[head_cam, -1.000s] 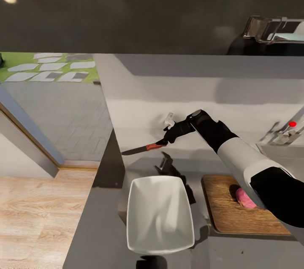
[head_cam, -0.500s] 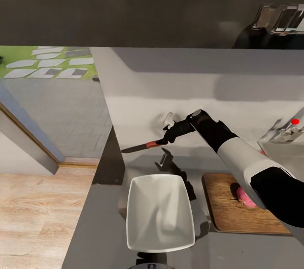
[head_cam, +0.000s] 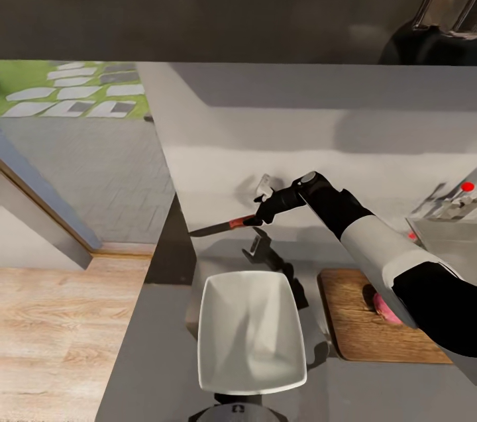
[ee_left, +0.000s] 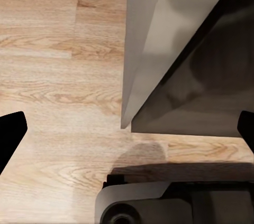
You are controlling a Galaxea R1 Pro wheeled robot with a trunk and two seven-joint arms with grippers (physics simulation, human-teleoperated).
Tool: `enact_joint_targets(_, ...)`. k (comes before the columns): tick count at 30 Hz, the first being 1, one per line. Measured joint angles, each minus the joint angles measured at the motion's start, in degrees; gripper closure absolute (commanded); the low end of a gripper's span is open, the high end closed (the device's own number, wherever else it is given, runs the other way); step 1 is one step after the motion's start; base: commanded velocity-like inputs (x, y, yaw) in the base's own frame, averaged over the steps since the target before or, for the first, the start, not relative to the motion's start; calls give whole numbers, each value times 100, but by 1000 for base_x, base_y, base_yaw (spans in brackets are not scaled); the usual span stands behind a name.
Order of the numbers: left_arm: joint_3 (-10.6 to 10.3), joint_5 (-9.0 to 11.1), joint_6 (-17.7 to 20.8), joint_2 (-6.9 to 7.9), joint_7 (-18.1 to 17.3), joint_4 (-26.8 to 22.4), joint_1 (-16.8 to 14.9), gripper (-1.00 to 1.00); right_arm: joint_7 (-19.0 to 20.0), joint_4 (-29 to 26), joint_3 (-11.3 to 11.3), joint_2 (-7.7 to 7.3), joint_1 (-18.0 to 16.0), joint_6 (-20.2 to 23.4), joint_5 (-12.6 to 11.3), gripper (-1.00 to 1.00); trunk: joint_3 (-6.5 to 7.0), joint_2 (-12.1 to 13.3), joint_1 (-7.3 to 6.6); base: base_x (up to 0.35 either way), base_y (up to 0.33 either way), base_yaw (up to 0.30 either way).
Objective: In the kitchen, take the Vidalia onion out of the sink, dice it on the chopping board with the paring knife, put the diced onion into the bowl on the countertop, then place both the paring knife and the chopping board into the sink.
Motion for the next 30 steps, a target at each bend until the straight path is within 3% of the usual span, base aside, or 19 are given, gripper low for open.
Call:
enact_joint_targets(18, -2, 0, -3, 0, 8, 14, 0, -100, 11, -41, -11, -1, 0, -394, 13, -100, -169, 0, 0, 0, 0, 0)
enact_joint_targets(30, -8, -8, -6, 0, 8, -14, 0, -100, 11, -81, -29, 20, 0, -414, 7, -100, -281, 0, 0, 0, 0, 0)
